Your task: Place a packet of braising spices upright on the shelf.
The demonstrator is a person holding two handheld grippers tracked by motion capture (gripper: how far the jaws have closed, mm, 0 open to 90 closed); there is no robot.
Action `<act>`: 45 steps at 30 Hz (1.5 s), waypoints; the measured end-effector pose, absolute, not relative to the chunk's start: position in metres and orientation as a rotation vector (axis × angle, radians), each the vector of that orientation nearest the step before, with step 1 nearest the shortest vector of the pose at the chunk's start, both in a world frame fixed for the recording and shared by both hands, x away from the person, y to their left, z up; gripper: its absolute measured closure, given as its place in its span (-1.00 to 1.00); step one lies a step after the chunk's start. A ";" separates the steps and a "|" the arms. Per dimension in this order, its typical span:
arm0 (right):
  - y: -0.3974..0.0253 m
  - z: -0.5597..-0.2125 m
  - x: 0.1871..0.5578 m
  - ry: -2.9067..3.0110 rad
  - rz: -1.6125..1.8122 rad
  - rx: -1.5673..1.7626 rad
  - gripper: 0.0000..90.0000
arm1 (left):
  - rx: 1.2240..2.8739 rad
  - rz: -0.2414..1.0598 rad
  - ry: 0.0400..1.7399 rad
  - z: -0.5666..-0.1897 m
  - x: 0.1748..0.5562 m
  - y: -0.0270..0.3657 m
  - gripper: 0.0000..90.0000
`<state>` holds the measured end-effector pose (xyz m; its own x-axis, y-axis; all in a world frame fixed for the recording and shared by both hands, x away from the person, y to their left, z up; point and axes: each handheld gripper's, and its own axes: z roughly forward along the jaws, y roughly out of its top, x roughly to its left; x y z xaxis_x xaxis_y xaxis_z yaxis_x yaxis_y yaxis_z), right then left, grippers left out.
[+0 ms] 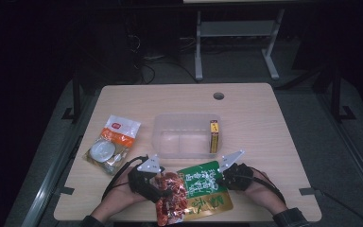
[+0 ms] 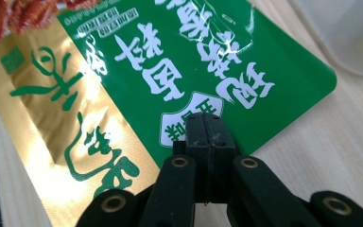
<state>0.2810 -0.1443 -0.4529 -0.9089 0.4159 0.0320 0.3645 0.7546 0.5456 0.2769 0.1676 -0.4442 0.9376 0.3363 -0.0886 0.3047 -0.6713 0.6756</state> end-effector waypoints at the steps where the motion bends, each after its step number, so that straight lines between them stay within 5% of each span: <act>1: -0.146 -0.450 0.280 2.849 0.879 0.664 0.93 | 2.361 0.056 0.436 -0.445 0.279 0.165 -0.71; 8: -0.164 -0.440 0.272 2.740 1.017 0.839 0.27 | 2.396 0.043 0.398 -0.455 0.287 0.142 -0.72; 12: -0.172 -0.440 0.269 2.688 1.033 0.900 0.06 | 2.410 0.042 0.382 -0.460 0.290 0.134 -0.72; 29: -0.179 -0.440 0.260 2.658 1.047 0.924 0.03 | 2.379 -0.002 0.352 -0.467 0.298 0.133 -0.68; 45: -0.181 -0.435 0.260 2.607 1.082 0.930 0.00 | 2.427 0.024 0.278 -0.460 0.289 0.132 0.82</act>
